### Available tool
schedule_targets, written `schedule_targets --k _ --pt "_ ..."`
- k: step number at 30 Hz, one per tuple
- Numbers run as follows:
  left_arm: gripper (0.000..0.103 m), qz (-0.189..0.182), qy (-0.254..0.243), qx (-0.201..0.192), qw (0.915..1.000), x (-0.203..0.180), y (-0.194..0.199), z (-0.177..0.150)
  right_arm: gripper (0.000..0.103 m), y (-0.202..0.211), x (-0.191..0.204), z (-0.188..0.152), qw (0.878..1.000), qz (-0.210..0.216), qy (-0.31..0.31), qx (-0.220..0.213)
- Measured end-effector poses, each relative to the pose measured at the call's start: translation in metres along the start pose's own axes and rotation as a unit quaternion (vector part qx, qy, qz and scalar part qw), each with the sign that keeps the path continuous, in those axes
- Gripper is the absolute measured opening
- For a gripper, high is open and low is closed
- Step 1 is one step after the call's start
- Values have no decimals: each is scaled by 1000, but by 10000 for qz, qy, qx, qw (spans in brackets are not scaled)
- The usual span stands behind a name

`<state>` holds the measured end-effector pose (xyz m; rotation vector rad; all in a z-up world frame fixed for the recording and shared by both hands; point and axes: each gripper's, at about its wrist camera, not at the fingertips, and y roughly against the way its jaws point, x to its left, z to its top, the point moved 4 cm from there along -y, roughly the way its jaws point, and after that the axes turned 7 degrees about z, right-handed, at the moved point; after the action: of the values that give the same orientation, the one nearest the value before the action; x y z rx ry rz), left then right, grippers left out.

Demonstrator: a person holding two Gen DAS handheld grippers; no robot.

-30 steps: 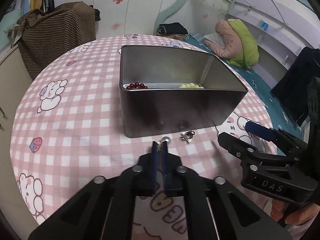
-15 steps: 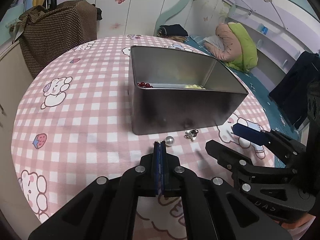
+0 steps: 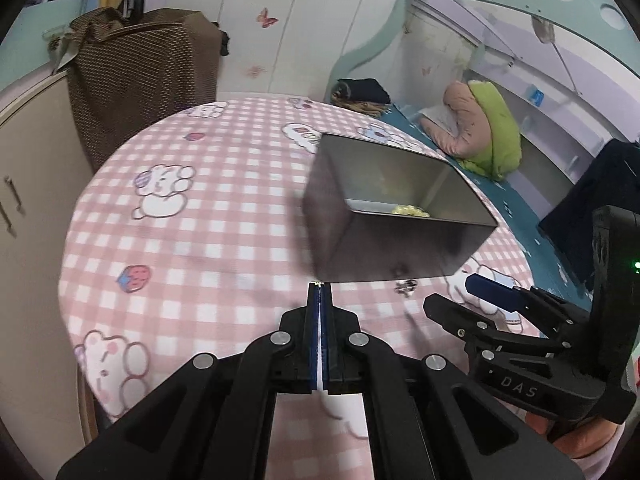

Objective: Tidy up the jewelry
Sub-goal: 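Grasp a pearl earring with the left gripper while the right gripper grasps a silver charm, then lower the pearl earring and silver charm into the metal box and release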

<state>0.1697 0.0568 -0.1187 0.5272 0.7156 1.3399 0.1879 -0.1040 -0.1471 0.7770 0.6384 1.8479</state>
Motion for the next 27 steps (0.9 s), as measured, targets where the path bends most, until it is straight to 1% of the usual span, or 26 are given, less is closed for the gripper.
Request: schedule_targets --k 2,3,6,7,9,11,12,13,15,22,27 --pt "0 16 46 -2 10000 4 2 -1 62 -3 8 2 10000 15 62 -9" --pt "0 80 72 1 9999 7 3 -1 62 -4 12 3 9999 8 105 -12" --pt "0 132 84 34 9999 12 2 -3 61 -10 21 6 9997 -75 213 -12" --pt "0 170 99 59 9998 14 1 -4 53 -12 22 6 9997 -96 206 -4" --pt "0 199 105 46 9997 16 1 -4 45 -18 21 7 9998 -174 97 38" --pt "0 180 110 50 9998 17 1 -3 42 -24 22 6 9996 -232 135 68" --pt "0 190 95 46 9998 17 1 -3 38 -25 23 6 9992 -329 198 54" --pt "0 207 83 42 9997 17 0 -2 28 -25 25 6 9988 -410 270 28" --pt "0 202 78 41 9998 17 -1 -1 18 -25 27 6 9995 -238 214 39" --pt "0 63 17 7 10000 9 0 0 18 -24 28 8 9995 -257 193 51" --pt "0 21 -10 -61 10000 3 4 4 18 -15 22 6 9995 -253 170 3"
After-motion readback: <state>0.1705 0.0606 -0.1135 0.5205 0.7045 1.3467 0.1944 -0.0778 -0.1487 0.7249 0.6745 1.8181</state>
